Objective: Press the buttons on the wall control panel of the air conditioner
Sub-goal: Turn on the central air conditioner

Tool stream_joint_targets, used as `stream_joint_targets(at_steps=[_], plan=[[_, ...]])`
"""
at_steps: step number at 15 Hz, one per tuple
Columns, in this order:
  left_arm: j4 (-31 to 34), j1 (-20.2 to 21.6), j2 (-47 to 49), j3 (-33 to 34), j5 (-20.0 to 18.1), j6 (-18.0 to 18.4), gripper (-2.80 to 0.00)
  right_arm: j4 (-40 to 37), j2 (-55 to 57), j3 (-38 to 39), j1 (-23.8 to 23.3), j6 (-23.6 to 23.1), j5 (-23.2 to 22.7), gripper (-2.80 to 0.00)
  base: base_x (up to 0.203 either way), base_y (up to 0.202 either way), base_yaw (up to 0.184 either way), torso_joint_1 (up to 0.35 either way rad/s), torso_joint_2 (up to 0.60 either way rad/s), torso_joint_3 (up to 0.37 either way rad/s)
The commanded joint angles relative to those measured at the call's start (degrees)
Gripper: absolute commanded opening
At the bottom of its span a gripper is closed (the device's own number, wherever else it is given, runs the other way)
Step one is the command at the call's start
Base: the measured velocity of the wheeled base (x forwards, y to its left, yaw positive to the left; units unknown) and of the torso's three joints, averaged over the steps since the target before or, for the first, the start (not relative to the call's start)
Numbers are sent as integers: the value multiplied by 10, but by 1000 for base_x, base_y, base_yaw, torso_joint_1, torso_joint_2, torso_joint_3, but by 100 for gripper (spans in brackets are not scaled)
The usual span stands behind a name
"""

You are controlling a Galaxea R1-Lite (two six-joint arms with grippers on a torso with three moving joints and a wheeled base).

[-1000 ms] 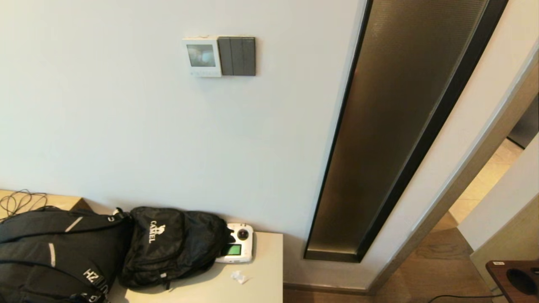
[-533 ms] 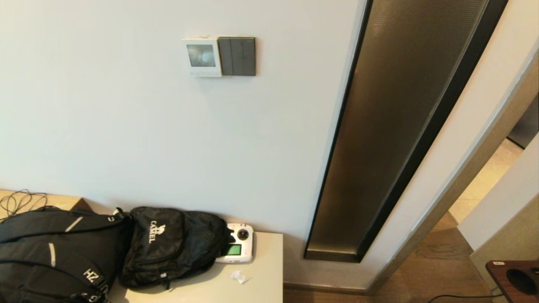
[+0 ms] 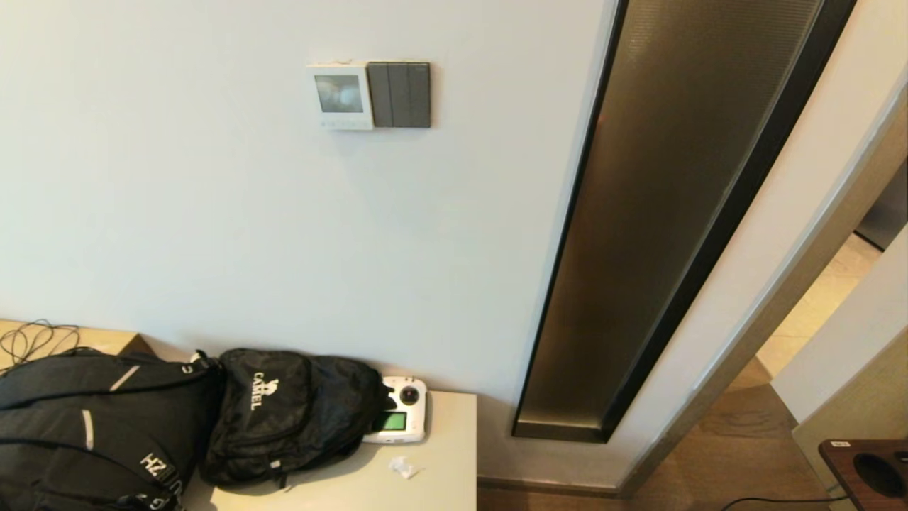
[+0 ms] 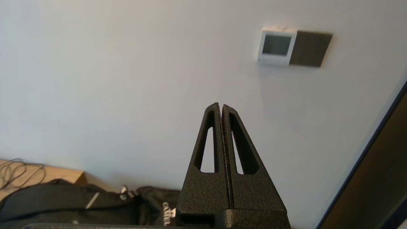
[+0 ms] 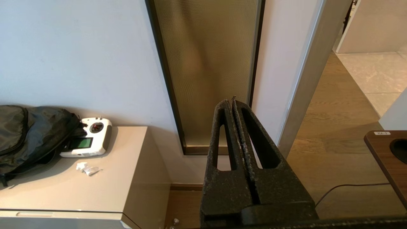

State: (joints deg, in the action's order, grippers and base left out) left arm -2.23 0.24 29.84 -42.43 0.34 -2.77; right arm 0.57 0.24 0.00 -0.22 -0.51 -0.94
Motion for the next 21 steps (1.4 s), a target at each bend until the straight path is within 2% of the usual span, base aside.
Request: stream_joint_targets(at_steps=[1,3,5,9,12,15,21], plan=[[-1,0,120,-77,-7,-13,-280,0,1,0,0,0,0,-280,0,0,0,0,0,0],[-1,-2,198,-149,-34,-39,-280,0,1,0,0,0,0,-280,0,0,0,0,0,0],[1,-31,276,-215,-44,-77,-280,0,1,0,0,0,0,-280,0,0,0,0,0,0],[3,-119,451,-329,-13,-154,-280,0,1,0,0,0,0,-280,0,0,0,0,0,0],[0,-196,555,-394,0,-190,-280,0,1,0,0,0,0,-280,0,0,0,0,0,0],[-2,-223,648,-477,11,-211,-280,0,1,0,0,0,0,-280,0,0,0,0,0,0],[-3,-230,800,-585,15,-214,-280,0,1,0,0,-1,0,-280,0,0,0,0,0,0]])
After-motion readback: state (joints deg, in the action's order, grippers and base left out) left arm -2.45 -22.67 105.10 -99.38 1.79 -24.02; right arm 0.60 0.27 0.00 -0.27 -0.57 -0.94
